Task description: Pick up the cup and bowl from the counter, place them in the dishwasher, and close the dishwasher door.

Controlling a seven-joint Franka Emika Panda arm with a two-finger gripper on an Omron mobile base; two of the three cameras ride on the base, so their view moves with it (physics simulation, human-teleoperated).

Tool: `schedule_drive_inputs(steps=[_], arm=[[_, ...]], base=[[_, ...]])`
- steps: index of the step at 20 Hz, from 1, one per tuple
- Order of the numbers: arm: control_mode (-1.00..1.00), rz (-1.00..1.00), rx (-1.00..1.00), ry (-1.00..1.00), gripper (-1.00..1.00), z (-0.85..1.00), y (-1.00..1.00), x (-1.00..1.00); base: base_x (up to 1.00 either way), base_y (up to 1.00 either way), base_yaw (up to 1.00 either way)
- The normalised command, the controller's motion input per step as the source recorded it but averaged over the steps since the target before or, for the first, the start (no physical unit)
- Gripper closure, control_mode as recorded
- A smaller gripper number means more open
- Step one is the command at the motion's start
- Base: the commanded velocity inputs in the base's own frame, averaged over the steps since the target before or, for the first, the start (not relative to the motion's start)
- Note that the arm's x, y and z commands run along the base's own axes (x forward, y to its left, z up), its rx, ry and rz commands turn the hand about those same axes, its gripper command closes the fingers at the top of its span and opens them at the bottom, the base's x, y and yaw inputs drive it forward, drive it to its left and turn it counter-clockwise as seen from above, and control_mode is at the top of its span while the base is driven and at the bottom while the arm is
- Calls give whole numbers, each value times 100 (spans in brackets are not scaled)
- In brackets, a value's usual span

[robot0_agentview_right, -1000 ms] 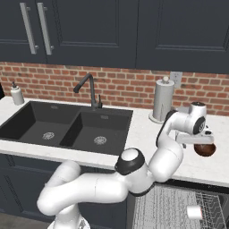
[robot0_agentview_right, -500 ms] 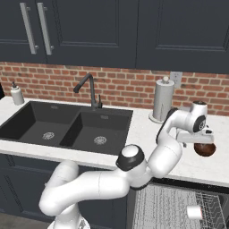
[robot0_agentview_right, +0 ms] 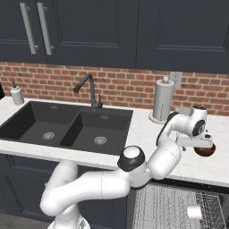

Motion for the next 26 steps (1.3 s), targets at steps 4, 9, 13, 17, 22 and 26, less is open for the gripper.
schedule_drive_inputs(steps=[4, 9, 13, 17, 22, 26], arm=[[-100, 0, 0, 0, -100, -6, 0, 0], [-100, 0, 0, 0, 100, 0, 0, 0], [-100, 0, 0, 0, 100, 0, 0, 0], [-100, 0, 0, 0, 100, 0, 0, 0], [-100, 0, 0, 0, 100, 0, 5, -10], [-100, 0, 0, -7, 100, 0, 36, -49]], base=[[0, 0, 0], [0, 0, 0], [0, 0, 0], [0, 0, 0], [0, 0, 0], [0, 0, 0]])
